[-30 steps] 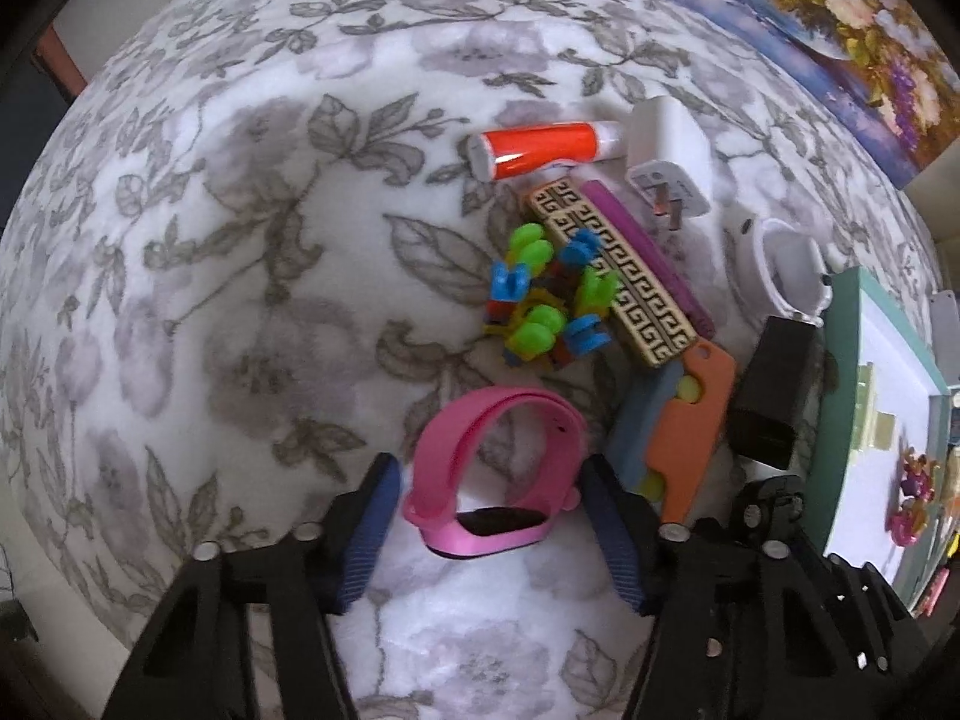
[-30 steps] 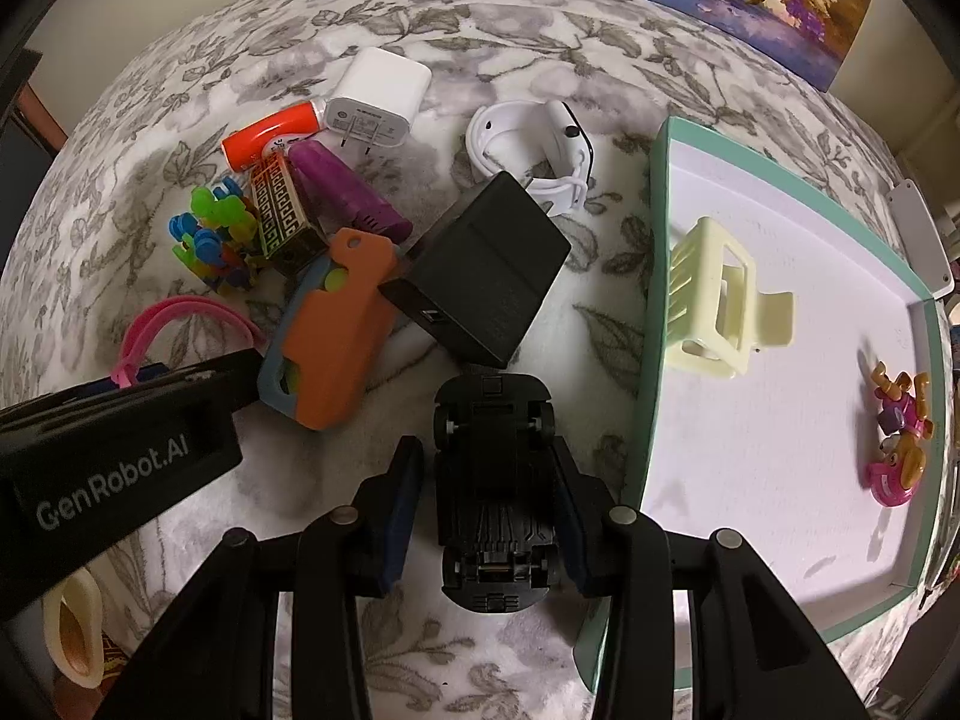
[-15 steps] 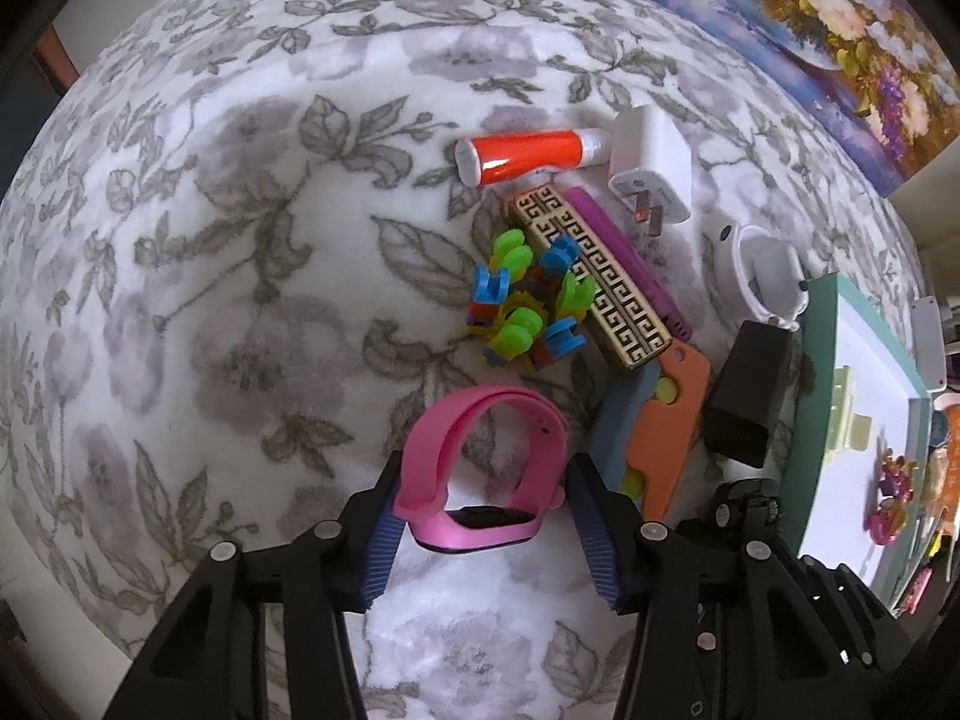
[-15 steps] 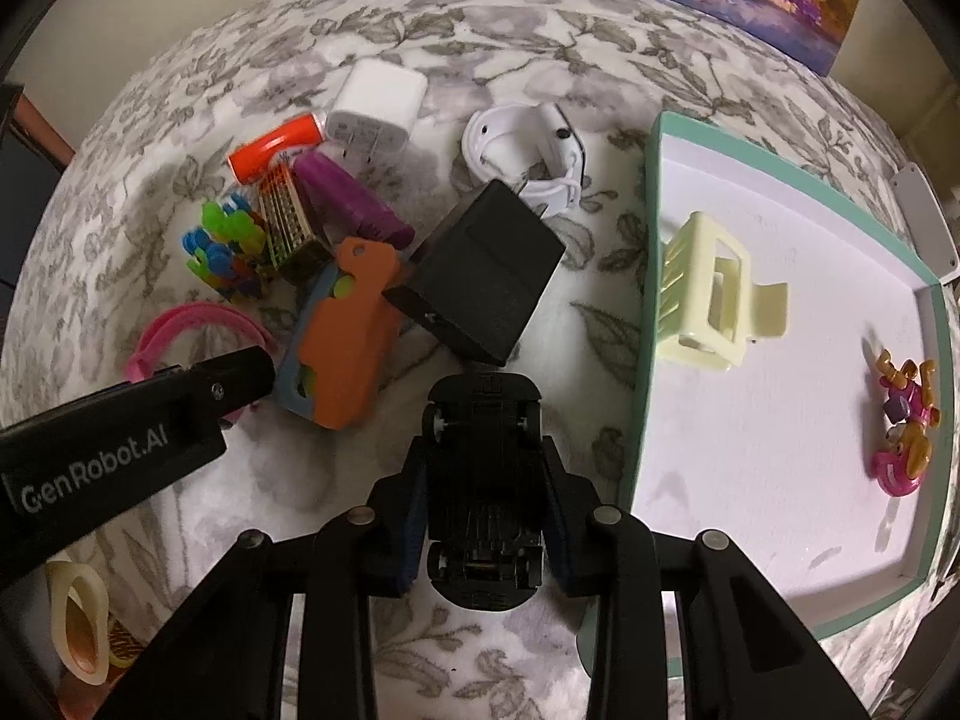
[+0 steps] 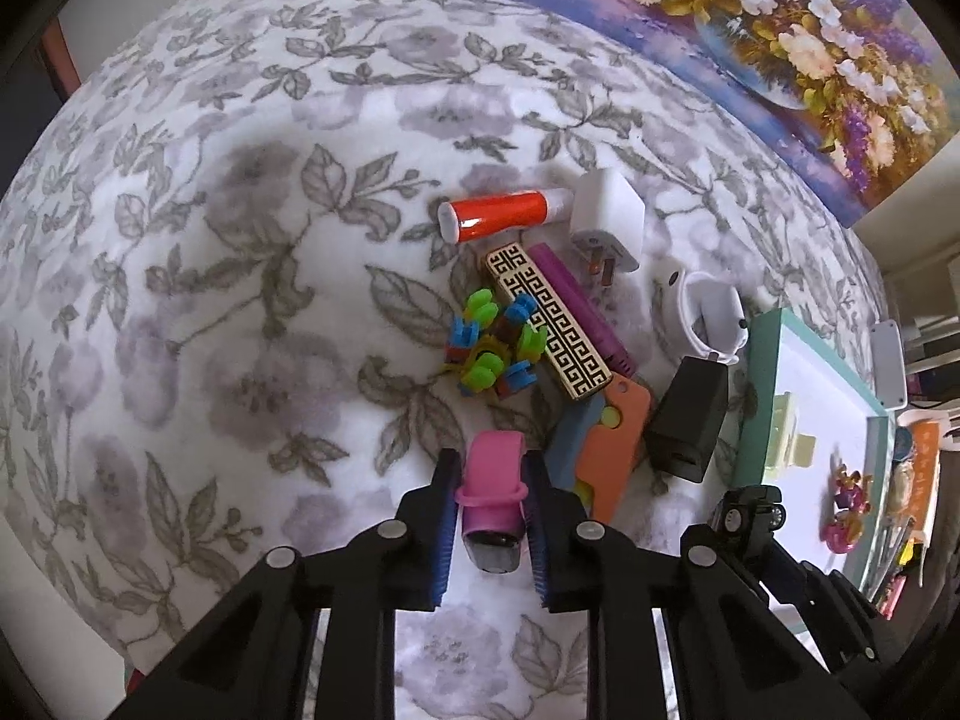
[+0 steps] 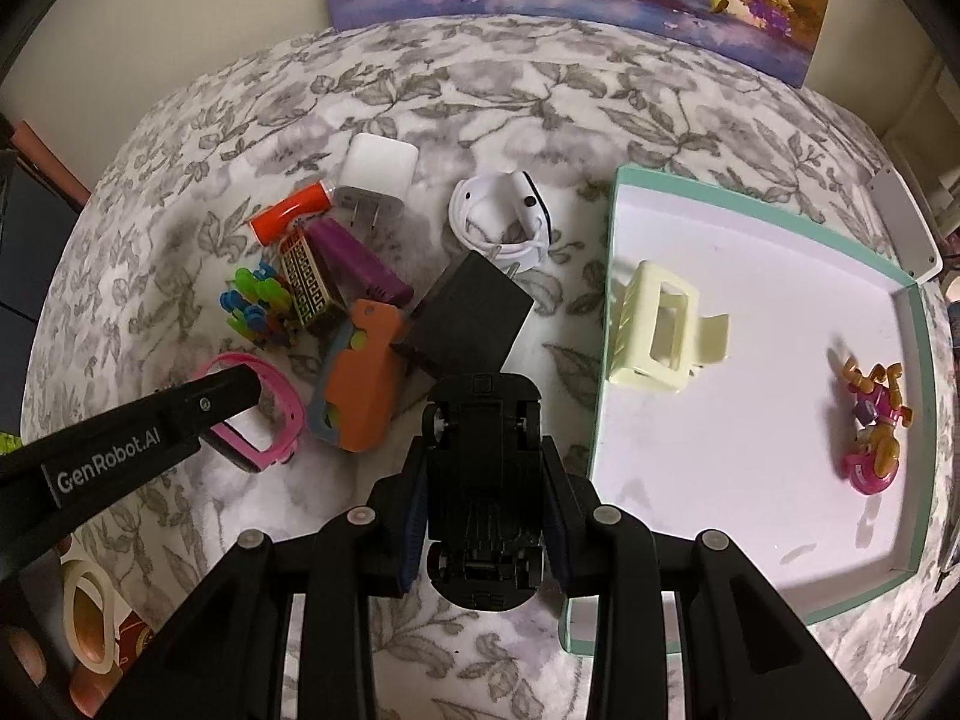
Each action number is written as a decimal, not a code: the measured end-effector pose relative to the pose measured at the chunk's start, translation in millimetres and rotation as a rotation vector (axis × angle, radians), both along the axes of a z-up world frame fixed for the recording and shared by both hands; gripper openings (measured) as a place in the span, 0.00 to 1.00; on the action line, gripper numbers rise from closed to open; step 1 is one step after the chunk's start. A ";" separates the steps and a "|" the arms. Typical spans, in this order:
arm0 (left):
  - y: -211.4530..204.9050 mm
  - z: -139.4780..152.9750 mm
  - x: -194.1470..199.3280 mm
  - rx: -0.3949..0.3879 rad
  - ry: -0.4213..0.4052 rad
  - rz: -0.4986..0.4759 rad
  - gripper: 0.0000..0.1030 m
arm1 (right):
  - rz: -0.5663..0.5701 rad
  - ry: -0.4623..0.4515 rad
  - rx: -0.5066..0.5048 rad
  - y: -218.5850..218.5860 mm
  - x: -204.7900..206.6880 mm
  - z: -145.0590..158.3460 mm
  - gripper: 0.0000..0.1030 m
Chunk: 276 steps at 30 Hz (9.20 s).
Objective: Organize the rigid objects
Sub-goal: 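Carry the car with the right tool while the left tool carries the band to the tray, then open the right tool releasing the car in the tray while the left tool releases the band, then move the right tool toward the black charger while the left tool approaches the building blocks, then grasp the black charger with the right tool while the left tool grasps the colourful blocks, then carry the charger with the right tool while the left tool carries the blocks over the tray, then open the right tool dropping the charger in the tray while the left tool releases the blocks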
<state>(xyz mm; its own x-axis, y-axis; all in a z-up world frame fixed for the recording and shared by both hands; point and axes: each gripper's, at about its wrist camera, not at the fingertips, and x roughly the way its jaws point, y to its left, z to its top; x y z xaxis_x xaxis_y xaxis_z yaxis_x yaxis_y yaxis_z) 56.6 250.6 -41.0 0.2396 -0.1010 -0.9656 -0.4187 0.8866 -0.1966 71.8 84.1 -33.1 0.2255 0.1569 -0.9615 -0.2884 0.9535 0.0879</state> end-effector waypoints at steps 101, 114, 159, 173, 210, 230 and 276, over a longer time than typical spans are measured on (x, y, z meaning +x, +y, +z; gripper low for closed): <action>-51.7 60.0 11.1 0.215 -0.165 0.013 1.00 | -0.538 -0.130 -0.105 -206.2 4.9 26.6 0.73; 47.7 77.6 -27.5 0.212 -0.198 0.272 1.00 | -0.366 -0.141 -0.037 -103.3 2.0 32.4 0.73; 23.6 -18.2 34.2 -0.012 -0.043 0.094 0.55 | -0.279 0.094 0.160 9.0 54.0 -44.5 0.43; 29.2 -4.7 30.1 -0.017 -0.072 0.100 0.39 | -0.280 0.088 0.192 1.6 54.3 -29.6 0.42; -139.0 69.9 48.9 0.054 -0.225 -0.214 0.39 | -0.617 -0.072 0.052 -204.0 67.8 37.0 0.42; -252.0 28.9 40.2 0.179 -0.129 -0.490 0.39 | -0.753 -0.094 -0.031 -282.2 54.5 34.9 0.42; -233.4 15.3 47.3 0.148 -0.085 -0.399 0.86 | -0.673 -0.089 -0.092 -265.3 61.8 29.9 0.66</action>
<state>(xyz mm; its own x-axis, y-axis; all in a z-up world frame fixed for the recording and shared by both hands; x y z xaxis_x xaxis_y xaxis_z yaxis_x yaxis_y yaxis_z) 103.9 17.2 -25.7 0.2893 -0.0639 -0.9551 -0.0249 0.9969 -0.0743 133.6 -181.1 -3.2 0.3241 -0.1267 -0.9375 0.3677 0.9300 0.0014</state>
